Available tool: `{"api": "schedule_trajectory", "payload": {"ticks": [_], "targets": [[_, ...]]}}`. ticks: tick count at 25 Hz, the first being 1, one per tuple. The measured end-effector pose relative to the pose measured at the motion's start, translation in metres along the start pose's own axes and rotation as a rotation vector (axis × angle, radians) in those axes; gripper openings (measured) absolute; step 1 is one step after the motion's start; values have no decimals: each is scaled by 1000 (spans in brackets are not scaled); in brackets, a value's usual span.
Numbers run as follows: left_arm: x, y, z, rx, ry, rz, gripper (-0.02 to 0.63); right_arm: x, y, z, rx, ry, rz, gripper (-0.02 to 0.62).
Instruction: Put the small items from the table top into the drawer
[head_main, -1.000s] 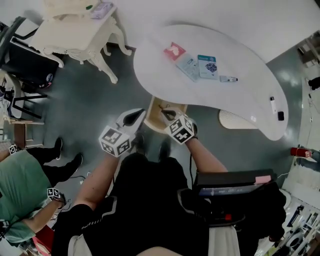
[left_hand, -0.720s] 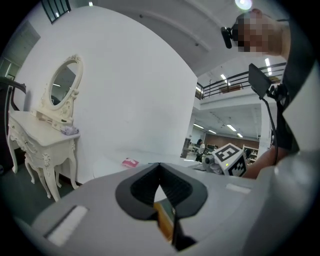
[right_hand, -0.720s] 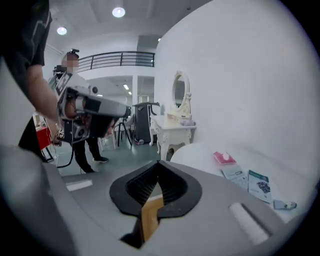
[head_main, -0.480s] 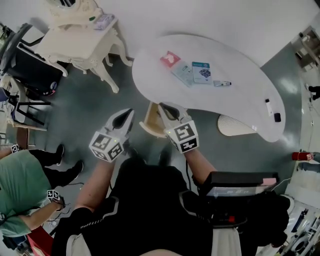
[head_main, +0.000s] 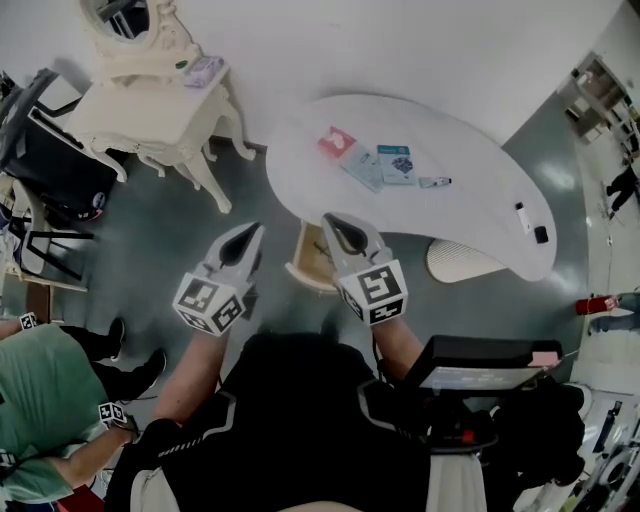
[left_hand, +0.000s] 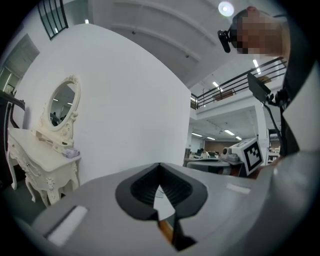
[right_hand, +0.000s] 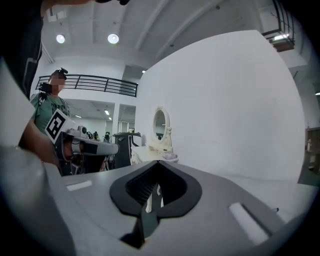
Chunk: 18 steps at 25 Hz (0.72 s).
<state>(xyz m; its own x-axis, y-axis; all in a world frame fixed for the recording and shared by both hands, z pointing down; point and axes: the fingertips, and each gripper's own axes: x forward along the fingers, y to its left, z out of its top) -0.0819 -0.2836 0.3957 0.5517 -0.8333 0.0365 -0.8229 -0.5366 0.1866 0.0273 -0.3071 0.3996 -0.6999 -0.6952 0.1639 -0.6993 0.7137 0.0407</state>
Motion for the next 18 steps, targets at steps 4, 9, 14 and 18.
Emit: {"api": "schedule_trajectory", "payload": {"ticks": [4,9,14,18], "targets": [[-8,11,15,2,-20,-8,0,2,6,9,25,-10,-37,0],[-9,21,27,-25,-20,-7,0,5,5,16,27,-3,-64,0],[-13,23,30,-19,-30,-28,0,4,7,16,31,-2,-84,0],[-11,21,31,-19,-30,-42,0,3,3,19,32,2,-98,0]]}}
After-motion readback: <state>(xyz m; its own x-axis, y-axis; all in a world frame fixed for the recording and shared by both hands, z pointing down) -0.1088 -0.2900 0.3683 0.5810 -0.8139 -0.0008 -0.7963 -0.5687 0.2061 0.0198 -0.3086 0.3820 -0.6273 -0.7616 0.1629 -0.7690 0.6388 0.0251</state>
